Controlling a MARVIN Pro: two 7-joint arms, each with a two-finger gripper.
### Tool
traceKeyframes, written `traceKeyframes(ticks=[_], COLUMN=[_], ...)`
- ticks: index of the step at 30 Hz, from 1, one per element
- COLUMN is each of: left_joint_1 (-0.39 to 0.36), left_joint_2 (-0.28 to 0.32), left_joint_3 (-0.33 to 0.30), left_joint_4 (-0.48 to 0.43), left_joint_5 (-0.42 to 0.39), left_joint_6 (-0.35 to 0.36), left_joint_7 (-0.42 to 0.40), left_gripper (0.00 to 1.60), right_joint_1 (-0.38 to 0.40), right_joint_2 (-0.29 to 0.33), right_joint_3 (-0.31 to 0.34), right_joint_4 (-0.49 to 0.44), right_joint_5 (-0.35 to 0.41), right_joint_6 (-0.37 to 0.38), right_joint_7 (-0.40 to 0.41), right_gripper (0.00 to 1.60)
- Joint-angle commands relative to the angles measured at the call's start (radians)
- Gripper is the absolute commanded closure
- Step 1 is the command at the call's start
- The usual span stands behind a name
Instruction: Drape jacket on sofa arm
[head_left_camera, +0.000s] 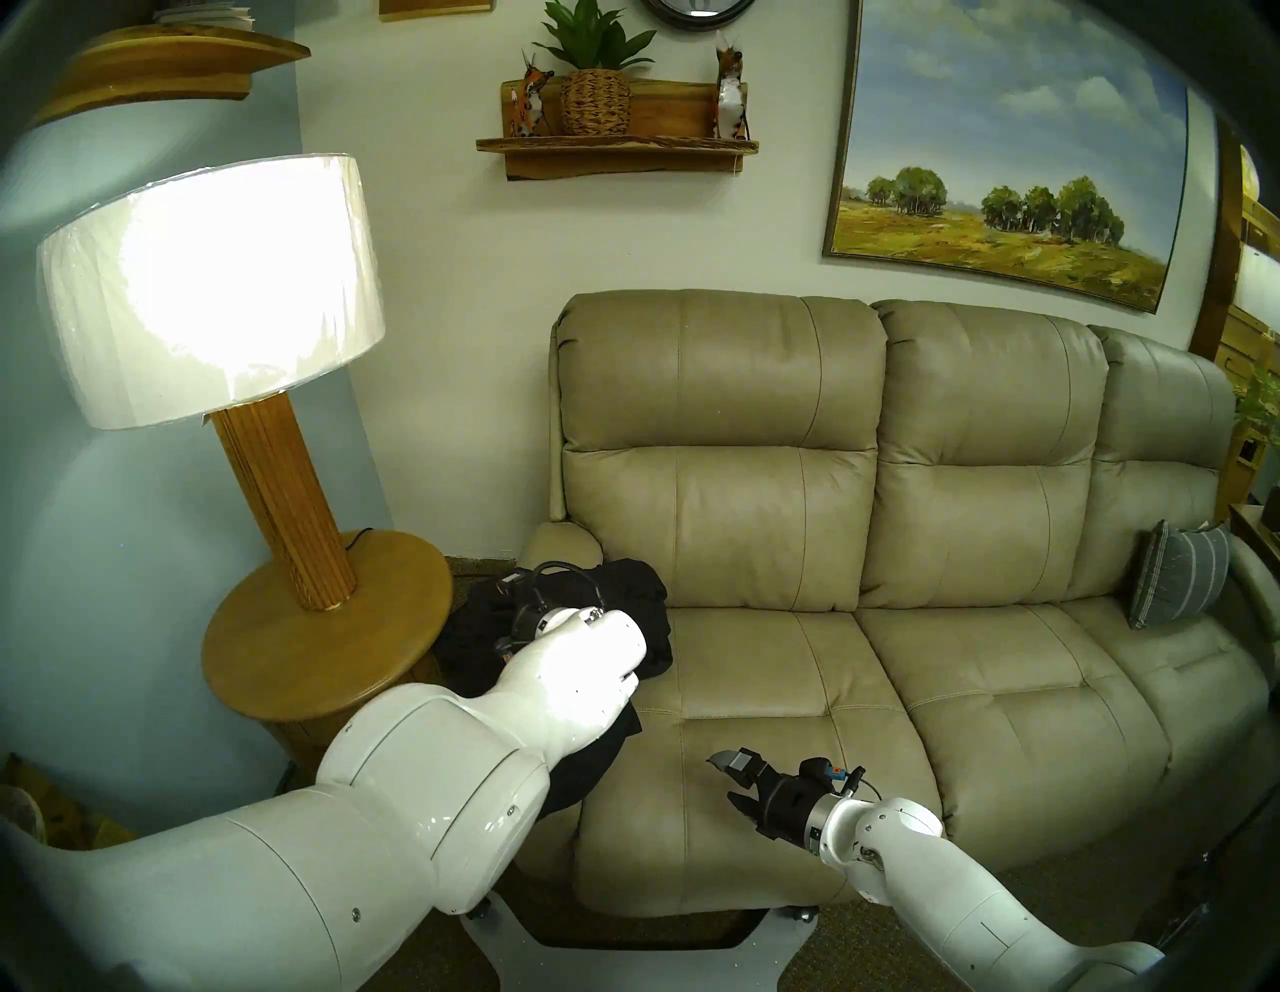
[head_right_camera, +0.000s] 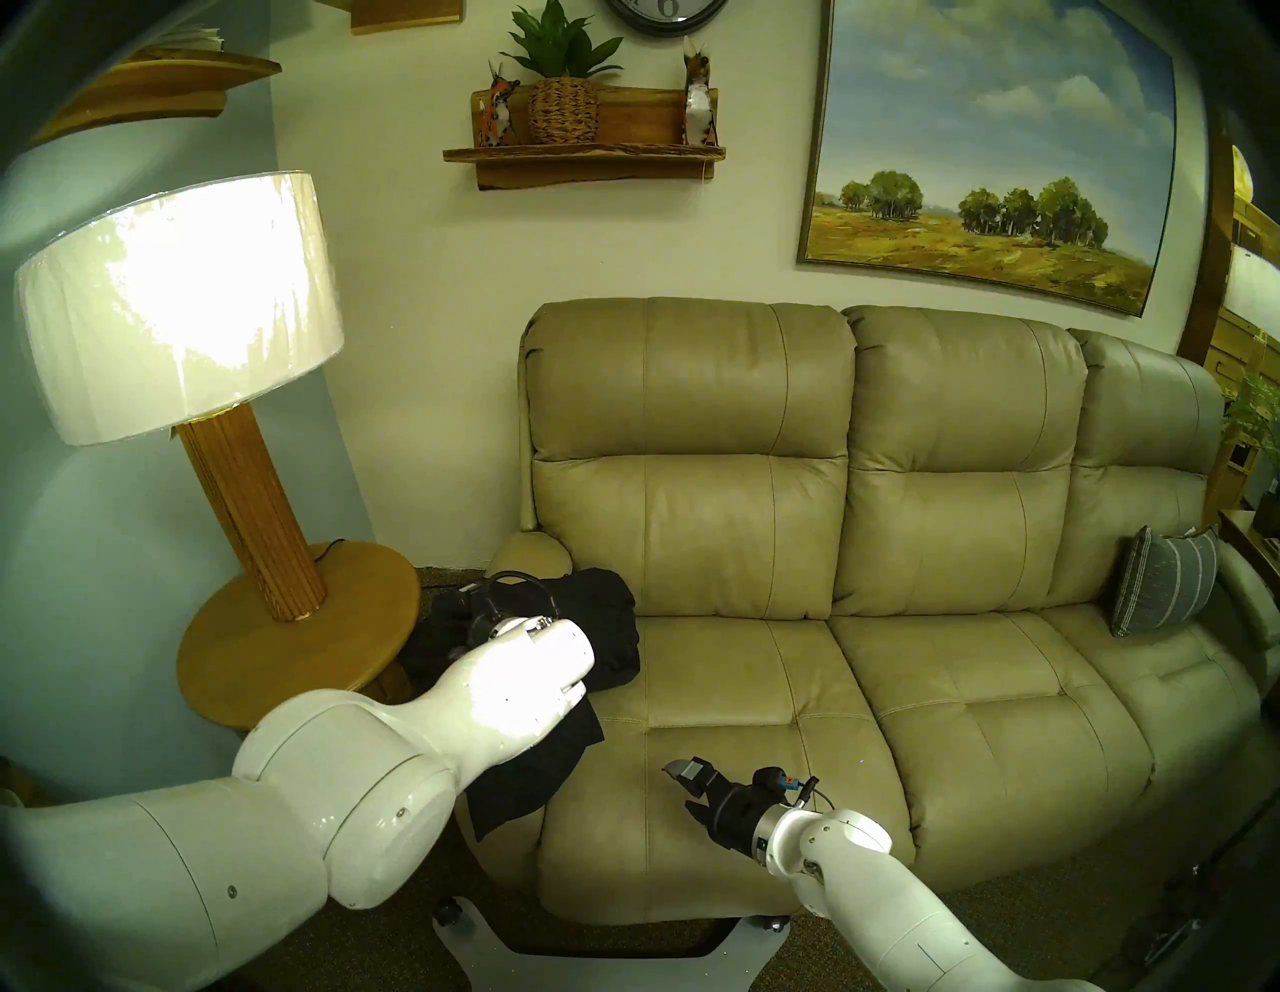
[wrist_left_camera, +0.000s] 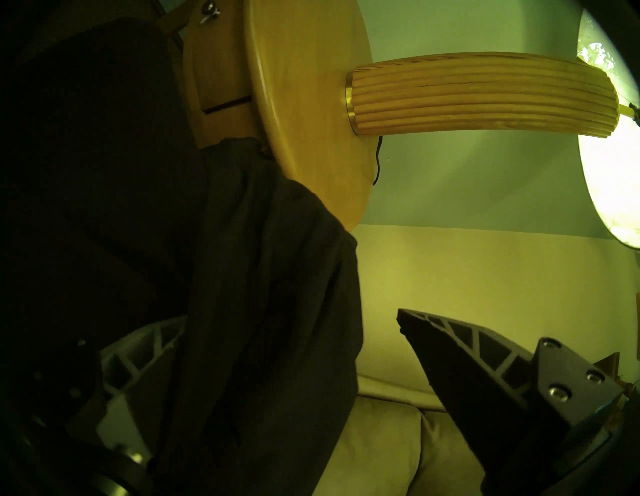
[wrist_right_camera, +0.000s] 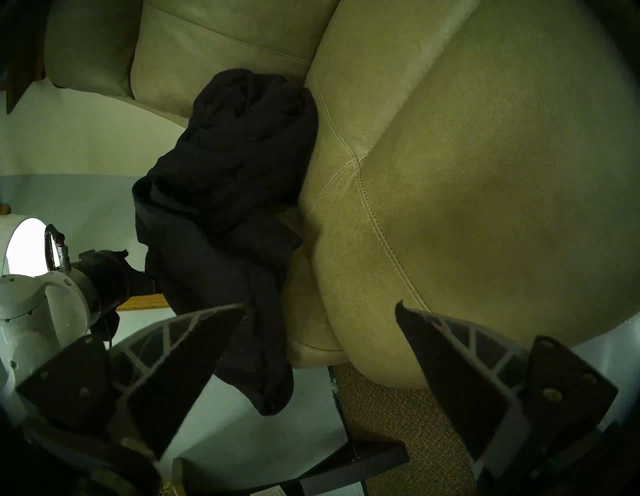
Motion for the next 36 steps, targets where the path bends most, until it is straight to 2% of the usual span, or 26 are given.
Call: traceKeyframes(ticks=[1, 4, 5, 7, 14, 27, 36], left_joint_1=[0.071, 0.087, 0.091, 0.105, 0.173, 0.223, 0.234], left_joint_2=[-0.073, -0.068, -0.062, -0.065, -0.104, -0.076, -0.071], left_joint_3=[0.005, -0.012, -0.01, -0.018, -0.026, 0.042, 0.118], left_joint_4=[-0.049, -0.087, -0.105, -0.136, -0.217, -0.19, -0.202], left_joint_5=[0.013, 0.01, 0.018, 0.015, 0.017, -0.04, -0.07], left_joint_6=[-0.073, -0.073, -0.073, -0.073, -0.073, -0.073, -0.073], left_joint_7=[-0.113, -0.179, -0.162, -0.216, -0.292, -0.328, -0.362], left_gripper=[0.0, 0.0, 0.0, 0.0, 0.0, 0.0, 0.0], right_joint_1=[0.005, 0.0, -0.002, -0.004, -0.005, -0.002, -0.004], right_joint_2=[-0.005, -0.004, -0.004, -0.004, 0.002, -0.005, -0.009], right_joint_3=[0.0, -0.001, -0.001, -0.002, 0.007, 0.011, 0.009], right_joint_4=[-0.014, -0.019, -0.02, -0.02, -0.01, -0.001, -0.001], right_joint_5=[0.002, 0.002, 0.001, 0.001, 0.002, 0.0, 0.0], right_joint_6=[0.002, 0.003, 0.003, 0.002, -0.003, -0.006, -0.008], right_joint_7=[0.004, 0.005, 0.006, 0.006, 0.003, 0.002, 0.003], right_gripper=[0.0, 0.0, 0.0, 0.0, 0.0, 0.0, 0.0])
